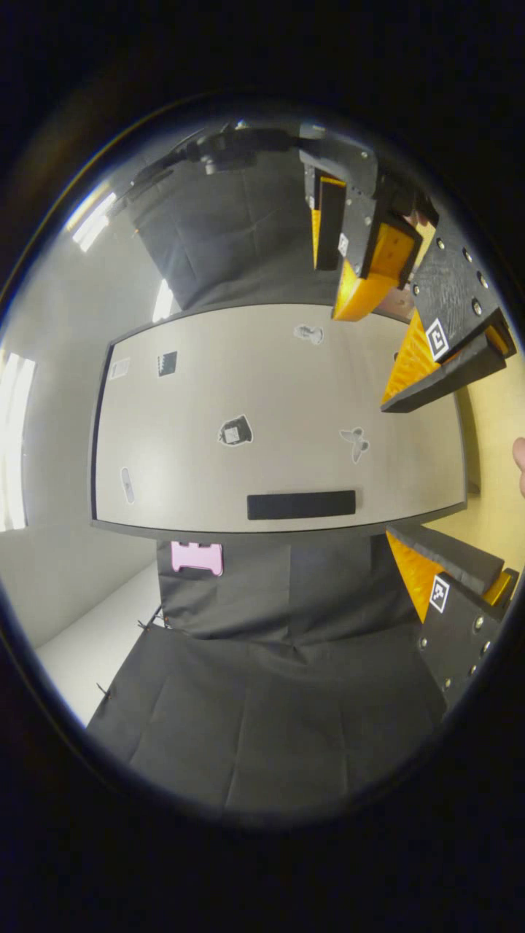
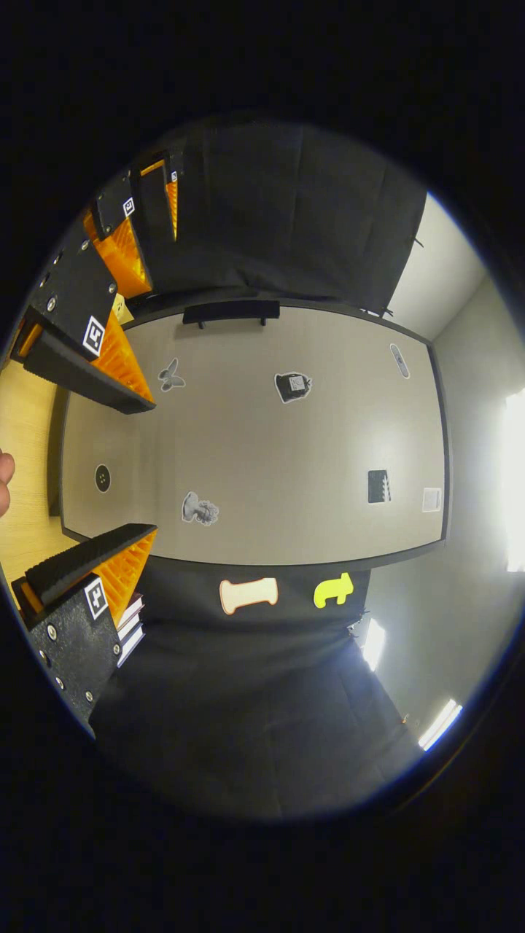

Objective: Open the cabinet door with the right hand, grasp the bottle in the cabinet with the left hand and place it on the coaster, then close the cabinet door with the right hand.

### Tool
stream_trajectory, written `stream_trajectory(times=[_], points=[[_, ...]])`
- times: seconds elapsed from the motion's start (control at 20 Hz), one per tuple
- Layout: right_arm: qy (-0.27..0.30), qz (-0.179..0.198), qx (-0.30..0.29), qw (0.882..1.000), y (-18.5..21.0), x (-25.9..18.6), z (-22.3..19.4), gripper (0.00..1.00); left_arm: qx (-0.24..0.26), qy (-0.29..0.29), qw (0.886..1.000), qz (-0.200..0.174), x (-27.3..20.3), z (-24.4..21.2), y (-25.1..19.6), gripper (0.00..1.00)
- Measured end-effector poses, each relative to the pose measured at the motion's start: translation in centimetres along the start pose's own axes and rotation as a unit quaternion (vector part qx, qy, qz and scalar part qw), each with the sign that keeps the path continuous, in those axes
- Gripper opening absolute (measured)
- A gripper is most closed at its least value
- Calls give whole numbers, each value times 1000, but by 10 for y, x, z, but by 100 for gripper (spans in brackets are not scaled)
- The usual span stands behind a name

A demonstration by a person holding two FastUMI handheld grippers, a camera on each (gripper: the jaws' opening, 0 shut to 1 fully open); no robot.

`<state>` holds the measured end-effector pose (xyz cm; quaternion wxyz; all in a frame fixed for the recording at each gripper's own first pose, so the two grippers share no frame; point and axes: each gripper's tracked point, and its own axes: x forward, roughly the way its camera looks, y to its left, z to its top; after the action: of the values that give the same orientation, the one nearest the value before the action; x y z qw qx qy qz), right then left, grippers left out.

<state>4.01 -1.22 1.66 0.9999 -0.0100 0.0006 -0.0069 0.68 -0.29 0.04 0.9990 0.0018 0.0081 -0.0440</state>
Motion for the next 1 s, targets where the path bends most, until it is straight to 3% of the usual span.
stream_trajectory(times=[0.55,1.0], points=[[-18,54,-3,998,64,30,25,94,-5,9,1000,21,-67,-10,42,89],[-12,101,8,995,154,85,37,94,13,14,997,79,-117,-15,102,92]])
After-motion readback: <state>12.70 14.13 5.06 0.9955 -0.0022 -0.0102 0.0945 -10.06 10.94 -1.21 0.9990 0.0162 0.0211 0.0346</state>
